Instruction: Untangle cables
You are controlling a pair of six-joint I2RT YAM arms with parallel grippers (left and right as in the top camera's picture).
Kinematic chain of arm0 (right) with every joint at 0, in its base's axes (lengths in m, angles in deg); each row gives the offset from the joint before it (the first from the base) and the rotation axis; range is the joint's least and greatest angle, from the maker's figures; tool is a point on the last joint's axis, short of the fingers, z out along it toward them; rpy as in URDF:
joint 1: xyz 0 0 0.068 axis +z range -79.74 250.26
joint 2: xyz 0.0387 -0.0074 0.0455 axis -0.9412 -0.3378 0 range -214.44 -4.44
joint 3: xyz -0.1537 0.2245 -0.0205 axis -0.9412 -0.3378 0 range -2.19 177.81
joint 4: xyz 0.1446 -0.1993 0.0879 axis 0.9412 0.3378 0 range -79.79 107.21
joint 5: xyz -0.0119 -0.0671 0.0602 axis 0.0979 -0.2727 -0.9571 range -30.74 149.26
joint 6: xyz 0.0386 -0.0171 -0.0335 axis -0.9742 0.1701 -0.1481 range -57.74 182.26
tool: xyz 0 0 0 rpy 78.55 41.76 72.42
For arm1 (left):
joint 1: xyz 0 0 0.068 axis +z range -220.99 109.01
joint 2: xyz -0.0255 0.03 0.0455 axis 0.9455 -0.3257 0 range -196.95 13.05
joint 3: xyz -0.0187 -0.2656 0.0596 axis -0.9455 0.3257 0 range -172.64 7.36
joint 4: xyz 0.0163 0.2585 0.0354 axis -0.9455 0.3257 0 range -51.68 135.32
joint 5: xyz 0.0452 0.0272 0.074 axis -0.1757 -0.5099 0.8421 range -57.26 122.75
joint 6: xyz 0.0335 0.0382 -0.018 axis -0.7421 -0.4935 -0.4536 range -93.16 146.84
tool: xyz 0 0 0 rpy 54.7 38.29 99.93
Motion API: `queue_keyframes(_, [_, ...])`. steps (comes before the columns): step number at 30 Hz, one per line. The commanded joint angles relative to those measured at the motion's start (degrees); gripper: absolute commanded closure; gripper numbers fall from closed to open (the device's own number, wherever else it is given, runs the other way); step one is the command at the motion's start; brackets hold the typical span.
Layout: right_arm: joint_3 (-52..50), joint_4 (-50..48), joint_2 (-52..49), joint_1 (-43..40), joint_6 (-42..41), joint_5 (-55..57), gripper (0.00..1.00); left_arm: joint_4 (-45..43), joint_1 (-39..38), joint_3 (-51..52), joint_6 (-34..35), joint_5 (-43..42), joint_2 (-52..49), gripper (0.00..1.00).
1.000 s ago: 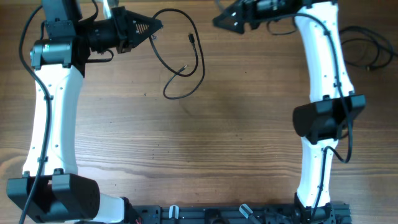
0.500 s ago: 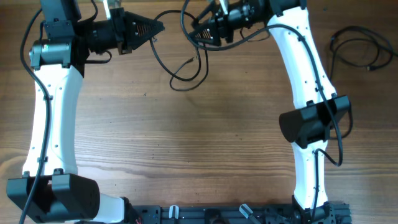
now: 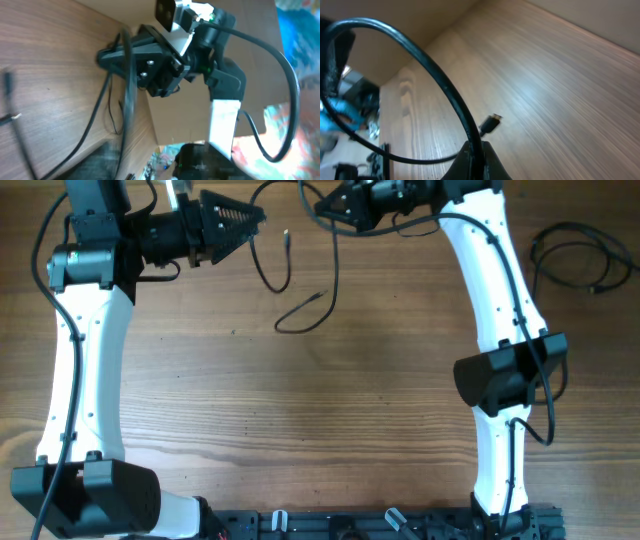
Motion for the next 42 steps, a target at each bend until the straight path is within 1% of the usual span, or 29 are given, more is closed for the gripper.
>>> queue_keyframes(1, [0.4, 0.1, 4.1, -2.8, -7.2, 7.0, 0.96, -0.1, 0.3, -0.2, -0.4, 5.6, 0.6, 0.07])
queue_keyframes(2, [0.4, 0.3, 5.3, -3.7, -8.7, 10.0, 0.96, 0.0, 0.3, -0.2, -0.4, 7.1, 0.6, 0.03])
queue_keyframes(3, [0.4, 0.5, 6.5, -4.4, -10.0, 12.7, 0.96, 0.3, 0.3, -0.2, -0.4, 8.4, 0.6, 0.00])
queue_keyframes(8, [0.4, 2.7, 12.7, -9.2, -17.0, 25.3, 0.96, 3.4, 0.3, -0.2, -0.4, 14.8, 0.6, 0.00])
queue_keyframes(13, [0.4, 5.8, 18.9, -15.9, -22.6, 32.3, 0.96, 5.9, 0.3, -0.2, -0.4, 19.5, 0.6, 0.00])
queue_keyframes(18, [0.4, 8.9, 23.3, -24.7, -25.7, 35.0, 0.96, 6.8, 0.3, -0.2, -0.4, 21.6, 0.6, 0.00])
queue_keyframes(21, [0.4, 10.8, 24.3, -30.3, -27.8, 38.7, 0.96, 6.8, 0.3, -0.2, -0.4, 21.9, 0.6, 0.00])
queue_keyframes(26, [0.3, 15.7, 23.7, -39.1, -33.2, 51.0, 0.96, 6.8, 0.3, -0.2, -0.4, 22.3, 0.6, 0.00])
queue_keyframes(27, [0.3, 16.8, 23.6, -40.6, -34.8, 53.6, 0.96, 6.8, 0.3, -0.2, -0.4, 22.3, 0.6, 0.00])
queue_keyframes(30, [-0.4, 20.0, 23.0, -45.0, -43.8, 62.9, 0.96, 6.9, 0.3, -0.2, -0.4, 22.3, 0.6, 0.00])
queue_keyframes(32, [-1.1, 21.6, 22.7, -47.0, -48.8, 66.7, 0.96, 7.3, 0.3, -0.2, -0.4, 22.3, 0.6, 0.00])
queue_keyframes(36, [-6.3, 23.4, 22.6, -50.9, -58.7, 70.1, 0.96, 8.5, 0.3, -0.2, -0.4, 23.3, 0.6, 0.00])
queue_keyframes(39, [-11.4, 22.6, 22.6, -52.5, -62.2, 71.3, 0.96, 8.9, 0.3, -0.2, -0.4, 23.5, 0.6, 0.00])
queue_keyframes(42, [-19.1, 19.2, 22.6, -54.4, -65.4, 71.9, 0.96, 9.0, 0.3, -0.2, -0.4, 23.5, 0.6, 0.00])
